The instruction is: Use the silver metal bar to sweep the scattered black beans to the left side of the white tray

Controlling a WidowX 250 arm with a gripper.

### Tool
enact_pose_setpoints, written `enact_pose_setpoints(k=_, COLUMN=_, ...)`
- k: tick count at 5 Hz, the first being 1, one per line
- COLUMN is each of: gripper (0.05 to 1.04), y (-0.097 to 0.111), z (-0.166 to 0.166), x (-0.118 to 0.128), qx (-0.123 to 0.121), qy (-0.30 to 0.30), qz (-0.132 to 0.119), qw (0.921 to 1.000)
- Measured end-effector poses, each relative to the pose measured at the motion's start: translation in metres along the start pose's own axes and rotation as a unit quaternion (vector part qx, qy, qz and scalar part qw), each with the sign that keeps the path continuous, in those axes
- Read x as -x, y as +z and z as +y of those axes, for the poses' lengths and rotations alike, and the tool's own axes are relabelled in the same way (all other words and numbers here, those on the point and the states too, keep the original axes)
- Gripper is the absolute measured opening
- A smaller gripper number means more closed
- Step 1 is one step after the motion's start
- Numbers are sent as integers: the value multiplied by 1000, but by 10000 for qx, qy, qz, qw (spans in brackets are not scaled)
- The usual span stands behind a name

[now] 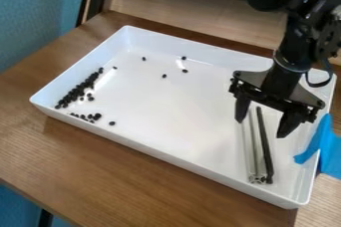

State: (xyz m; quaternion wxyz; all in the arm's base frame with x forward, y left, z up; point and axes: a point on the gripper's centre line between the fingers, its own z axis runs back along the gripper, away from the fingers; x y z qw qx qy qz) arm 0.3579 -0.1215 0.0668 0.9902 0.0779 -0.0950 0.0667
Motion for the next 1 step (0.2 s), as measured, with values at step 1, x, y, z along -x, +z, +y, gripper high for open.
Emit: enact_pose_setpoints(k=1, gripper=1006, y=25, z=13, x=3, qx=123, qy=-57, qz=40, qw=9999)
